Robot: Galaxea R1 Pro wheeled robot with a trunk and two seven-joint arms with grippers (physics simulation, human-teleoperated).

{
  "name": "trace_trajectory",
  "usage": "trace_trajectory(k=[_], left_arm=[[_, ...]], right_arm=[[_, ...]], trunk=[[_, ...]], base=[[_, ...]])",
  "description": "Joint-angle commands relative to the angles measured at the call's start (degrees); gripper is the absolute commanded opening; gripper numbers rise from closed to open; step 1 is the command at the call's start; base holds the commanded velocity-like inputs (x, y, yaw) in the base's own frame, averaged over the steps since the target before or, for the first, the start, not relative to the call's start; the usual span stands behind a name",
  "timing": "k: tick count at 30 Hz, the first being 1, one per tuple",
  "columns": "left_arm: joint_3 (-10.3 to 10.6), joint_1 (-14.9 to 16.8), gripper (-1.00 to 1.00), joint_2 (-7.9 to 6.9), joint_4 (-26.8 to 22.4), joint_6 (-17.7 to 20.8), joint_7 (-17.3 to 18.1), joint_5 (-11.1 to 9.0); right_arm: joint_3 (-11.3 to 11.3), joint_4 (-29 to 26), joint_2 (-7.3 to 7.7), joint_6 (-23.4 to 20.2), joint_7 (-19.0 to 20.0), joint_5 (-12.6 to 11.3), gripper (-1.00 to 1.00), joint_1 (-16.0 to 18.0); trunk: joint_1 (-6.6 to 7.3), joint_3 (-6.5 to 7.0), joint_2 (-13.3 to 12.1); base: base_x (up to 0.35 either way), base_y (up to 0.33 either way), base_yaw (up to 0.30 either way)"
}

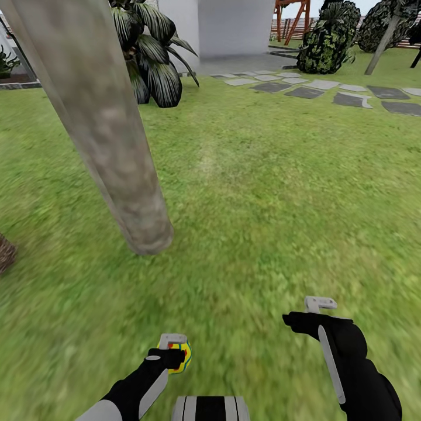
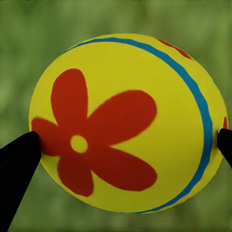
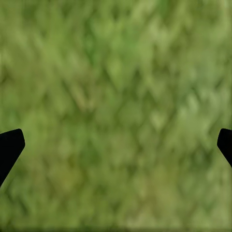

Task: Take the three Easter eggs out of the wicker basket on the lawn in the garden, then place them on the lawn next to a single tree (choose any tree) so that all three eggs are next to the same tree and none are left in the basket.

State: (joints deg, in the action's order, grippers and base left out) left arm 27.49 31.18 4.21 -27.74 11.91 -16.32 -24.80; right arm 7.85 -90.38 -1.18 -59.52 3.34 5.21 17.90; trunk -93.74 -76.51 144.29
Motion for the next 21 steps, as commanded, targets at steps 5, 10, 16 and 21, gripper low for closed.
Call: trace_trajectory(k=[5, 10, 16, 21], left_arm=[[0.5, 0.0, -1.0, -0.08, -0.1, 0.2, -0.6, -0.4], [0.5, 0.0, -1.0, -0.08, 0.0, 0.2, -0.6, -0.4], [0.4, 0.0, -1.0, -0.08, 0.0, -0.1, -0.6, -0.4], [0.4, 0.0, -1.0, -0.08, 0.0, -0.3, -0.6, -0.4]], right_arm=[[0.1, 0.0, -0.05, -0.2, 0.4, 0.5, 1.0, 0.0], [0.1, -0.1, -0.05, -0.2, 0.4, 0.5, 1.0, 0.0], [0.1, -0.1, -0.05, -0.2, 0.4, 0.5, 1.0, 0.0], [0.1, -0.1, -0.05, -0.2, 0.4, 0.5, 1.0, 0.0]], trunk=[[-0.07, -0.71, 0.1], [-0.15, -1.37, 0.1], [-0.2, -1.81, 0.1], [-0.2, -1.81, 0.1]], base=[[0.0, 0.0, 0.0], [0.0, 0.0, 0.0], [0.0, 0.0, 0.0], [0.0, 0.0, 0.0]])
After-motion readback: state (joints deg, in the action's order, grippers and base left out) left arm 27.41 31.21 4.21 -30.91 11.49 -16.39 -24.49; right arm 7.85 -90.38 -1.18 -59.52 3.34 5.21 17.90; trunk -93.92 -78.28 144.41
